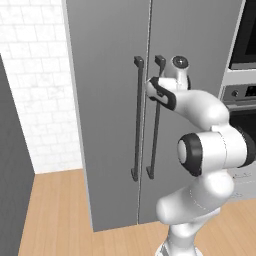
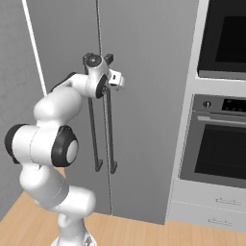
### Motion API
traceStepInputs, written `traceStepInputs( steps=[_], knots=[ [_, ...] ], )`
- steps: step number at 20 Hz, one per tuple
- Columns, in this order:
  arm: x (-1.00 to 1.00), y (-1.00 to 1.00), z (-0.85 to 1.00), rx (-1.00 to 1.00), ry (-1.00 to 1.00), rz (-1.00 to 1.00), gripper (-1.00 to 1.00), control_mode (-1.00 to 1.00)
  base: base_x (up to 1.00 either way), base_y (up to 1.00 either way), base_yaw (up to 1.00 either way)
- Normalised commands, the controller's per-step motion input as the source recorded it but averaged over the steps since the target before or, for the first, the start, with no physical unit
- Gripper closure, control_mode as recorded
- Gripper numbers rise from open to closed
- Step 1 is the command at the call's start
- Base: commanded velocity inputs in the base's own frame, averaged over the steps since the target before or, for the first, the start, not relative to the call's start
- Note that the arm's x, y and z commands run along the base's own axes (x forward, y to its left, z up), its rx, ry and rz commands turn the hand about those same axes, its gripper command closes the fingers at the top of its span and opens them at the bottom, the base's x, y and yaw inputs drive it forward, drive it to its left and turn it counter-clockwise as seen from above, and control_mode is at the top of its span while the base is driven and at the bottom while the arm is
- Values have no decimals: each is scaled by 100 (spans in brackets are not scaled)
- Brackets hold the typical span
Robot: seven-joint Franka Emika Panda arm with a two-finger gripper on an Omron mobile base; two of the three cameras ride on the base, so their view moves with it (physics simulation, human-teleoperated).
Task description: Take the strawberry from the fridge and place it on top of the pancake, located on the dining counter.
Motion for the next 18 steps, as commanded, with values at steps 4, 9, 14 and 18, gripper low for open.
traceStepInputs(
  steps=[4,9,14,18],
  knots=[
    [37,0,-10,0,-18,0,-100,-100,0,0,0],
    [35,0,-11,0,-14,0,-100,-100,0,0,0],
    [37,0,0,0,0,0,100,-100,0,0,0],
    [21,0,0,0,2,0,100,-100,0,0,0]
  ],
)
